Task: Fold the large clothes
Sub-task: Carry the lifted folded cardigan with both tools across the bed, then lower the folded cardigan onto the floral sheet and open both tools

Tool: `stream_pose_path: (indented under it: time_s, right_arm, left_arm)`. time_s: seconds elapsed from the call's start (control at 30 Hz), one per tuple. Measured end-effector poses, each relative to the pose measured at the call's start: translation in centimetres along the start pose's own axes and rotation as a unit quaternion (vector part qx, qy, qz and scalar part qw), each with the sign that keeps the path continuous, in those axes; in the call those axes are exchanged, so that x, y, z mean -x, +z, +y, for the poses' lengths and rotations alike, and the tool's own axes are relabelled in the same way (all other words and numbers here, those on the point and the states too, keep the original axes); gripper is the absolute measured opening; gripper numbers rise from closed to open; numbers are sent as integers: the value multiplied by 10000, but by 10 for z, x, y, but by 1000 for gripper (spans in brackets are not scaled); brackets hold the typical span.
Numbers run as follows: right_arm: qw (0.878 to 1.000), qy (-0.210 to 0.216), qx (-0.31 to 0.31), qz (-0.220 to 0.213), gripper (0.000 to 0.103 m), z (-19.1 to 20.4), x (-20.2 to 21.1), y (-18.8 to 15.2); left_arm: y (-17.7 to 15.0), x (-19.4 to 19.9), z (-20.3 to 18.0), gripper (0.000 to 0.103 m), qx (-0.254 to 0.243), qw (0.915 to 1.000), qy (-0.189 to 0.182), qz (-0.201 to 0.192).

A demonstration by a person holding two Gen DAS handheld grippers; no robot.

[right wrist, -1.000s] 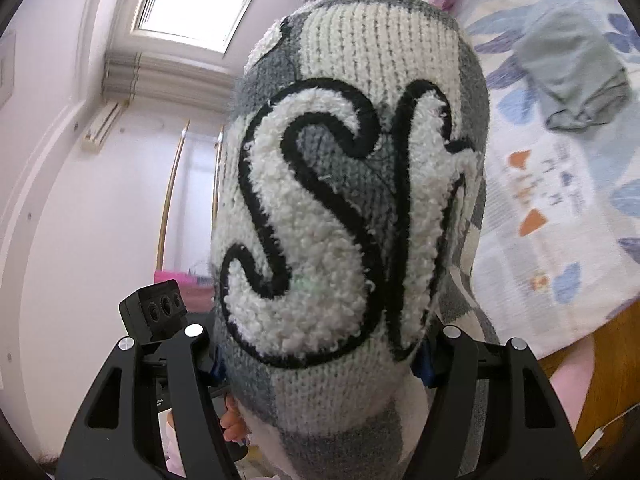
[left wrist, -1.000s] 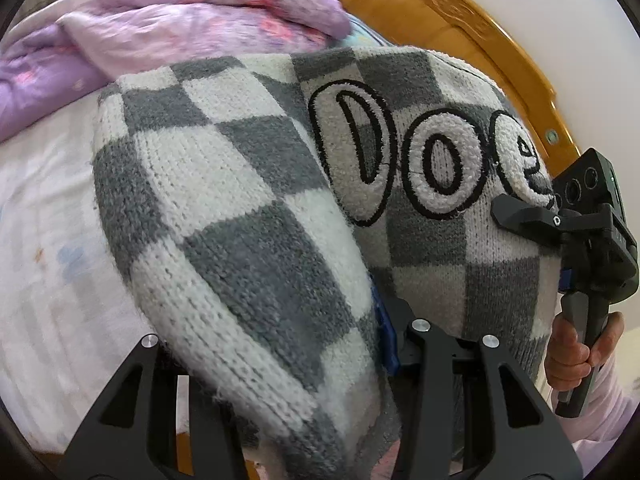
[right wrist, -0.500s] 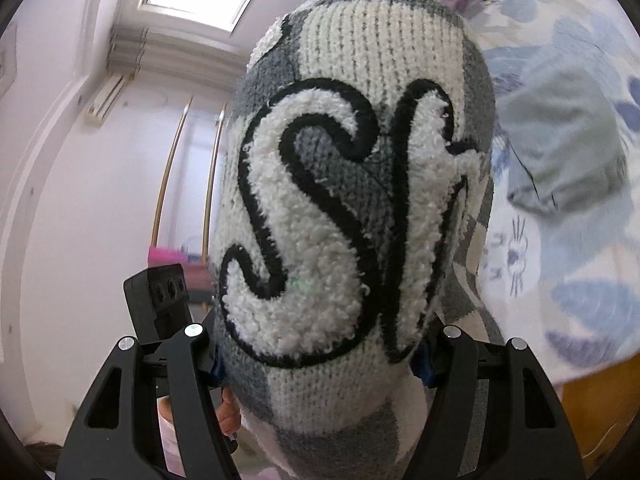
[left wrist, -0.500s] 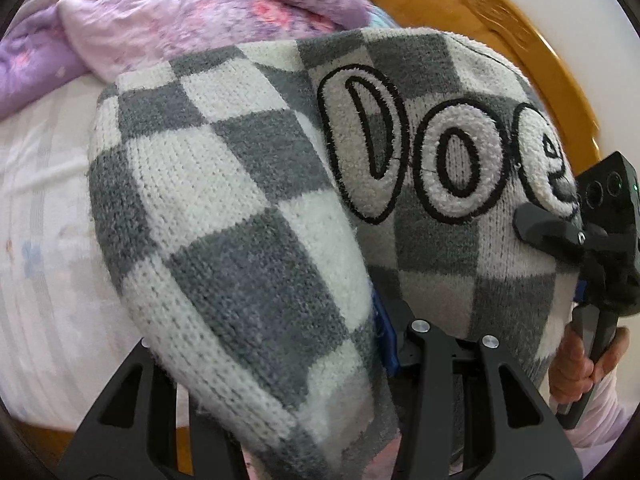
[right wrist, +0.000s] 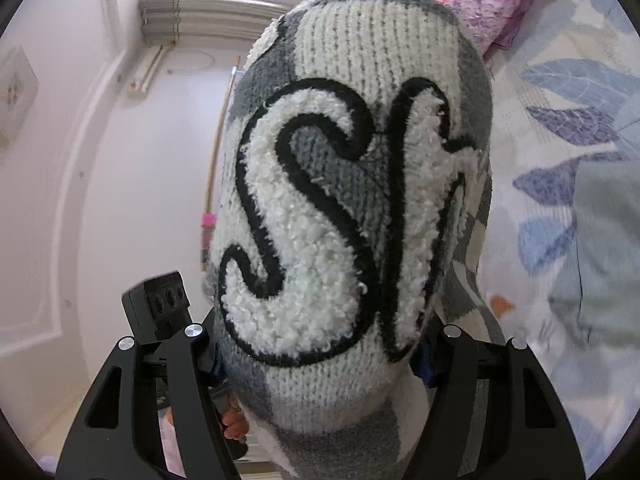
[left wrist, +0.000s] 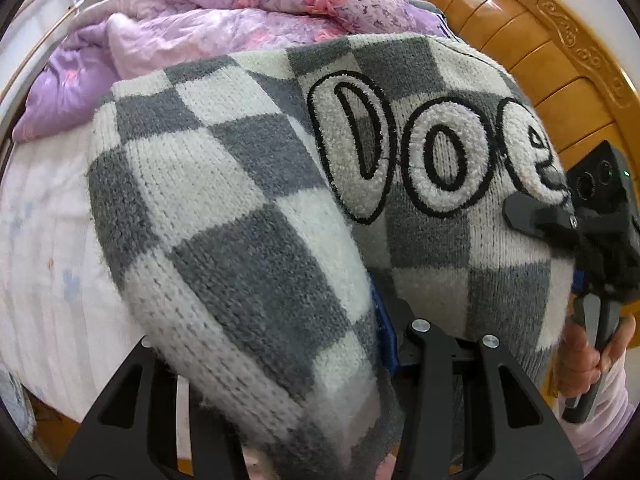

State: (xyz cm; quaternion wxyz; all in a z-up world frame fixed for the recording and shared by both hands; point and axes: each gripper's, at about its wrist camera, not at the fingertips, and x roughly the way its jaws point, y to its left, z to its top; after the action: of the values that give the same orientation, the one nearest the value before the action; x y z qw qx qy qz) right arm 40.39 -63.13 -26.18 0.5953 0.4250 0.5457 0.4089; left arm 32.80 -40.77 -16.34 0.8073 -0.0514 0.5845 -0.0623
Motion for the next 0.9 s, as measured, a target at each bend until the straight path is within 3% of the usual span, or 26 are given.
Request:
stream_pose_path:
  time_s: [0.13, 0.37, 0.5, 0.57, 0.73, 0.8, 0.87, 0.9]
  right_arm:
    - [9995, 70, -298, -83, 64, -55, 17, 31]
    - [9902, -634, -1195, -341, 63, -175, 78, 22]
    - [9836, -728, -1515, -655, 63, -220, 130, 1]
    - [9809, -827, -1616, -698, 63, -231, 143, -8]
    - [9761, -1433, -1481, -683, 65, -230, 173, -17]
    - [9688, -1960, -1307, -766, 66, -217, 187, -19]
    - [9490, -2845, -1028, -889, 66, -208, 202, -26]
    - [9256, -3525, -893, -1049, 65, -193, 214, -30]
  left_arm:
    - [24, -59, -18, 45, -108, 9996, -102, 228]
    - [6, -173, -74, 46, -528, 9922, -478, 1025]
    - [-7, -190, -92, 45, -473, 9869, -1176, 997]
    - [-3, -195, -97, 45, -523, 9857, -1317, 908]
    - [0, -232, -87, 46, -796, 9881, -502, 1219]
    - [-9, -245, -73, 47, -845, 9866, -3, 1394]
    - [-14, -245, -52, 47, -693, 9855, 213, 1531]
    - [-15, -241, -45, 47, -613, 9862, 225, 1521]
